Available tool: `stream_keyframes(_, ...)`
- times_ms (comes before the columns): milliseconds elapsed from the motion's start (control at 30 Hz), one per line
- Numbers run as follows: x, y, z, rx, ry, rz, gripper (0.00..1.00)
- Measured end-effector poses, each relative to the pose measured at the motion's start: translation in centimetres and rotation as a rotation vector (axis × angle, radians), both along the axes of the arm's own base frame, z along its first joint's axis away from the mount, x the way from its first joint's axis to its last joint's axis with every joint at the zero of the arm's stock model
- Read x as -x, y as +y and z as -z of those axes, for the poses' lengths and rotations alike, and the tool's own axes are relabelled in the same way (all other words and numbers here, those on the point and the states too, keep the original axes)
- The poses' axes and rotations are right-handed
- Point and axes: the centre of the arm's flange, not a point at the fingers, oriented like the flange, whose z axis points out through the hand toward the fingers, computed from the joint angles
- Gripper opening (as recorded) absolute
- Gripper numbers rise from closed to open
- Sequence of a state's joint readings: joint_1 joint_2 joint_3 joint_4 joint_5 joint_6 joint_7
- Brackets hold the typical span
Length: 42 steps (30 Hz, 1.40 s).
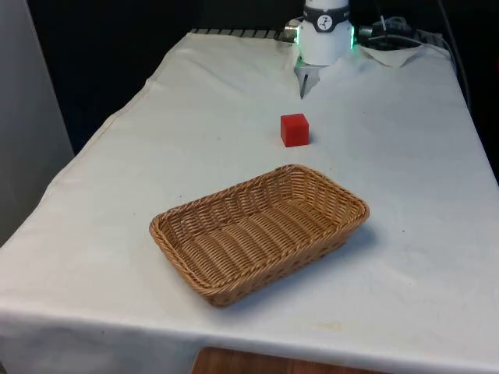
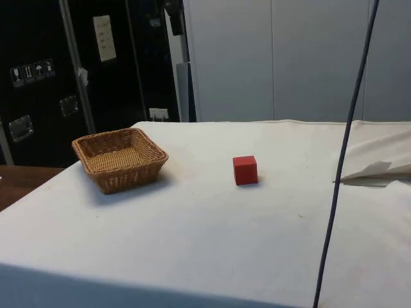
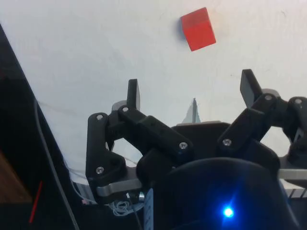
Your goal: Pick up the cube and place it into the basket.
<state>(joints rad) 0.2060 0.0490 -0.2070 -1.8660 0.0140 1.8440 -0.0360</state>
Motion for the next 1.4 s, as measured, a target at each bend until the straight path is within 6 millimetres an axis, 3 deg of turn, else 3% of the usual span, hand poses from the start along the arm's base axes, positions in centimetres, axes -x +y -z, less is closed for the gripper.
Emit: stream_keyframes(1400, 3.2, 0.9, 0.1, -0.007, -0.087, -0.114, 1.00)
